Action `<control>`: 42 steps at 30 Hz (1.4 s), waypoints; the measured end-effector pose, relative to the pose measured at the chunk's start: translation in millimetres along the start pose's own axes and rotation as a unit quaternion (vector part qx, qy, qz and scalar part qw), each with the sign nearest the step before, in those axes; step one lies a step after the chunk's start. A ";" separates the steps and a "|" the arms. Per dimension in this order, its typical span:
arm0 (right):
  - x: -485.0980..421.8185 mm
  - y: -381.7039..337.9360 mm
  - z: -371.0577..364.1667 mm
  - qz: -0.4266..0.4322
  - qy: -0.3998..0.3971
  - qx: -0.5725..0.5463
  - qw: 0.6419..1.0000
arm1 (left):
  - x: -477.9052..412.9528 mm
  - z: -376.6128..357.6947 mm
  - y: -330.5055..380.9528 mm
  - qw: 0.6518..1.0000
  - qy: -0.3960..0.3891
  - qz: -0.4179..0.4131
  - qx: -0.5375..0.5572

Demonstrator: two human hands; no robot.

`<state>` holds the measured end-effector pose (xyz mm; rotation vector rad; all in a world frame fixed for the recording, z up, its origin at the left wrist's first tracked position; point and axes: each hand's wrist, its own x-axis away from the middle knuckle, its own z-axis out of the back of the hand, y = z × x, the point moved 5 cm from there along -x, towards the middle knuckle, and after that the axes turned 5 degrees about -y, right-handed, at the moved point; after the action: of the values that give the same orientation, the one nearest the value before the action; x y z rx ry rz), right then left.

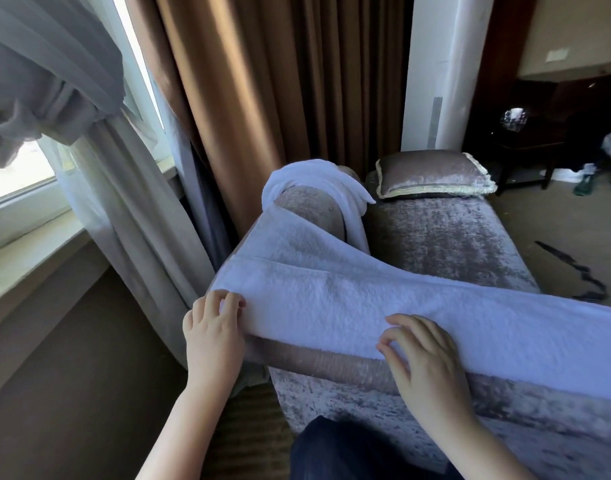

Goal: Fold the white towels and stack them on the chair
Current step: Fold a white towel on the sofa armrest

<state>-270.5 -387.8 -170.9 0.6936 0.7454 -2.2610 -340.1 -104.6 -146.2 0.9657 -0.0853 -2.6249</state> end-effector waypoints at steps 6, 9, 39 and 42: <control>17.9 46.7 50.9 -0.038 0.038 0.033 0.998 | -4.9 -5.5 125.5 0.971 -0.038 -0.200 0.122; 38.1 91.3 89.4 -0.096 0.061 0.076 0.991 | 7.5 -24.6 186.7 0.946 -0.077 -0.271 0.158; 88.8 225.2 199.8 -0.164 0.081 0.088 0.979 | -8.0 -36.1 319.5 0.928 -0.092 -0.334 0.141; 33.1 238.6 196.9 -0.147 0.075 0.083 0.983 | -75.6 -58.1 341.4 0.946 -0.092 -0.300 0.078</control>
<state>-175.8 -681.4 -130.5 0.8907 0.7804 -2.5842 -148.4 -396.5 -85.5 0.8983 -0.0481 -3.3130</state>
